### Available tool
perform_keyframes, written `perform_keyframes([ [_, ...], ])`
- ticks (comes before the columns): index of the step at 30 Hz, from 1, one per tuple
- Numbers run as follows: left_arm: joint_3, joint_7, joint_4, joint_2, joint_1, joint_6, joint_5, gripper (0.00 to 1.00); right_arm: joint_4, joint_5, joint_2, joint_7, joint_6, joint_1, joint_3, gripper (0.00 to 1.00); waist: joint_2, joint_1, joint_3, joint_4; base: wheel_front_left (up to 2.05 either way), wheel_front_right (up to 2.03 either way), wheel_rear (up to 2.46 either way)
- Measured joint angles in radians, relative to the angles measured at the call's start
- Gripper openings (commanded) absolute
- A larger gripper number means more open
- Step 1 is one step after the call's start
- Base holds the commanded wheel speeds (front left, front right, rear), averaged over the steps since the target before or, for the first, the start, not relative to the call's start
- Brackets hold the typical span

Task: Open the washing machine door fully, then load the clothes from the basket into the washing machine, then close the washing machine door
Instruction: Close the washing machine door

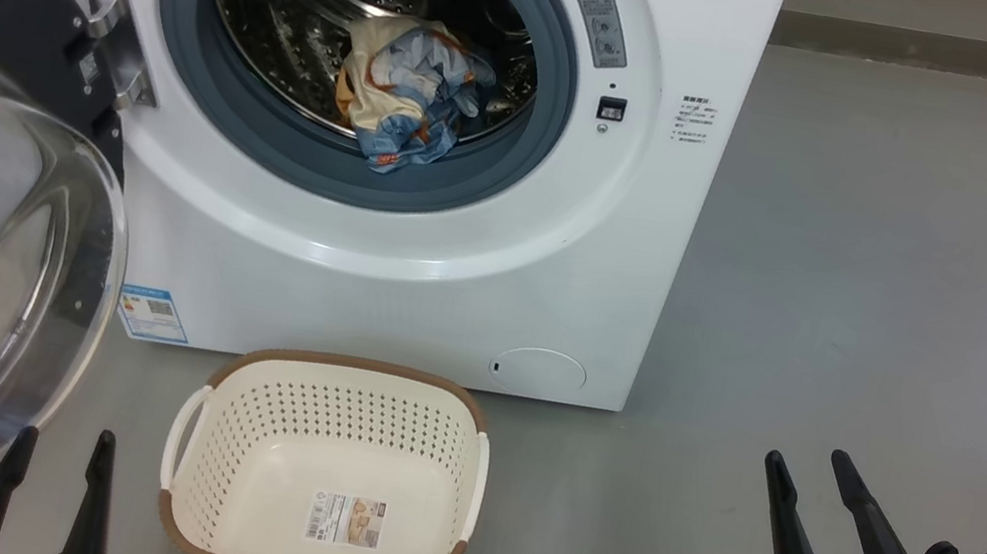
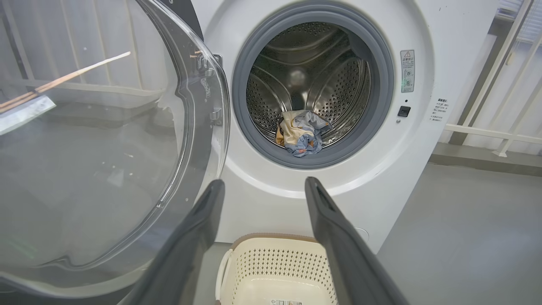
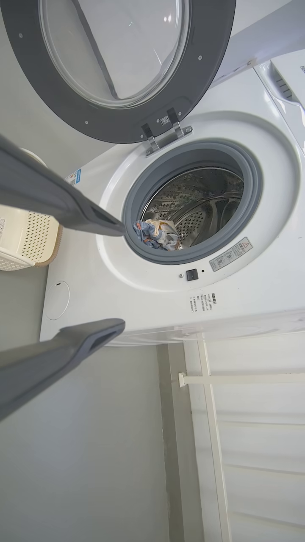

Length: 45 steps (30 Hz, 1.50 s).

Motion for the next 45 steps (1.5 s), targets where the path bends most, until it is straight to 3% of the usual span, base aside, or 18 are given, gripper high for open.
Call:
perform_keyframes([
  [14, -0.003, 0.000, 0.004, 0.002, 0.000, 0.000, 0.000, 1.00, 0.001, 0.000, 0.000, 0.000, 0.000, 0.001, 0.003, 1.00, 0.0000, 0.0000, -0.009, 0.066, 0.00, 0.00, 0.00],
  [45, 0.018, 0.000, 0.023, 0.013, 0.000, 0.028, 0.010, 1.00, 0.008, 0.002, 0.034, 0.000, 0.000, 0.013, 0.005, 1.00, 0.0000, 0.0000, -0.032, 0.372, 0.00, 0.00, 0.00],
])
